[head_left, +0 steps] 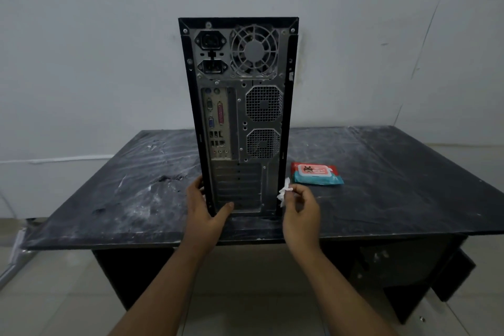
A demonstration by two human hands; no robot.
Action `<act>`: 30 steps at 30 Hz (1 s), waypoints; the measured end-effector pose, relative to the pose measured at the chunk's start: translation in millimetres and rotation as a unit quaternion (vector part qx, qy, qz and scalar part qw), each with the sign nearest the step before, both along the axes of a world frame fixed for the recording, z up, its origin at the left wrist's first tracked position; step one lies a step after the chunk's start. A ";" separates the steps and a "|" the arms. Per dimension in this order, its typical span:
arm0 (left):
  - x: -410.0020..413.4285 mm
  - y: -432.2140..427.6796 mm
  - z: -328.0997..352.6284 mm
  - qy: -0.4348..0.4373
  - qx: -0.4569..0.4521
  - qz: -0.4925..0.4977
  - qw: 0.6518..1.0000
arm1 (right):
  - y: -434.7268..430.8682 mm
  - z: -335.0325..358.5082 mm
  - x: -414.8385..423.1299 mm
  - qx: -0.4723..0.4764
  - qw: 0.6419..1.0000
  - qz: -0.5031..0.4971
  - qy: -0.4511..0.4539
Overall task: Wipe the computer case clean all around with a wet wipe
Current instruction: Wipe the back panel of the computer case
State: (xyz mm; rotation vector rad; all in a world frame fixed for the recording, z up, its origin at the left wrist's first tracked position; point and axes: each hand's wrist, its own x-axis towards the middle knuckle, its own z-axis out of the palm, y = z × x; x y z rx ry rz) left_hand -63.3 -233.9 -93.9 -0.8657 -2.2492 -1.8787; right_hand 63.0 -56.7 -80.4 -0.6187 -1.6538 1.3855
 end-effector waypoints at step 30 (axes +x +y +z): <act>-0.9 -4.0 8.1 -0.060 0.135 0.037 0.988 | -13.9 59.1 -5.3 0.025 0.989 -0.020 0.145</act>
